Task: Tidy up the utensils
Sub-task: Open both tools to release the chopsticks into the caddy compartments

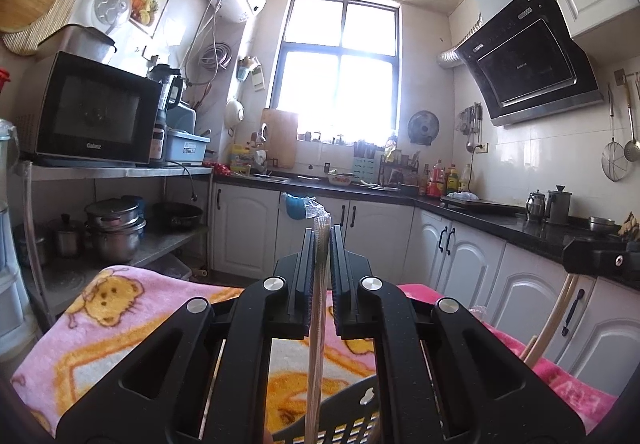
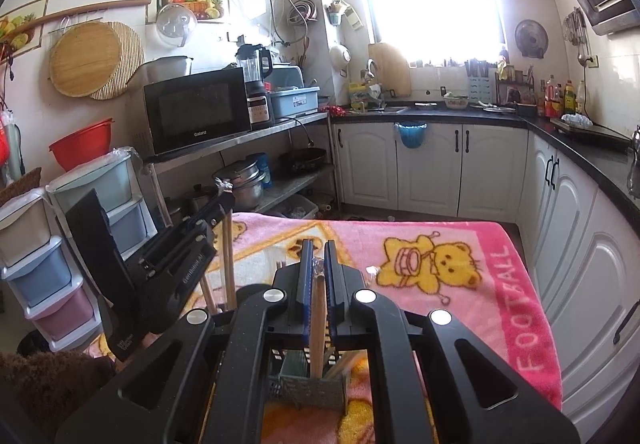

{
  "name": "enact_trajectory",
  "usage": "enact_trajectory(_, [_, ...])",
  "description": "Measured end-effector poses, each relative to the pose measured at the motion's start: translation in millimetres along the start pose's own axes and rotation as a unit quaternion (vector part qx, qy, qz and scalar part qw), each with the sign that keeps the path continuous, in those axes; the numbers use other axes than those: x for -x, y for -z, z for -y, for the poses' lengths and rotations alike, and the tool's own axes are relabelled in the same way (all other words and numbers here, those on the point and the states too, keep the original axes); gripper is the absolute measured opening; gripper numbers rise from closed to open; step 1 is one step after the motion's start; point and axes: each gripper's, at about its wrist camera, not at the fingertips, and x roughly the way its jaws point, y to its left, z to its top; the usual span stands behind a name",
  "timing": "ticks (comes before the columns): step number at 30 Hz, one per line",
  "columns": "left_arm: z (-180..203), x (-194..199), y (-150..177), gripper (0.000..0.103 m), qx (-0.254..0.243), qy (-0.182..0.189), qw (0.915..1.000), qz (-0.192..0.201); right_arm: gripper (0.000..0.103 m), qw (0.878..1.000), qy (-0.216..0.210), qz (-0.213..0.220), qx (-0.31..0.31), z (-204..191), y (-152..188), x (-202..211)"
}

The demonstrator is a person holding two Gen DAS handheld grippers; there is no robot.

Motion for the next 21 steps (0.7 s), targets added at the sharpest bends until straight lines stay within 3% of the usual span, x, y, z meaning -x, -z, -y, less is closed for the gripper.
enact_trajectory(3, [-3, 6, 0, 0.015, 0.006, 0.005, 0.9999, -0.006, 0.009, 1.000, 0.000, -0.004, -0.006, 4, 5, 2])
enact_trajectory(8, [-8, 15, 2, 0.017, 0.020, 0.008, 0.9996, -0.018, 0.012, 1.000, 0.002, -0.009, -0.012, 8, 12, 7])
enact_trajectory(21, [-27, 50, 1, 0.041, 0.075, 0.032, 0.9945, -0.065, 0.028, 1.000, 0.005, -0.015, -0.014, 12, 22, 17])
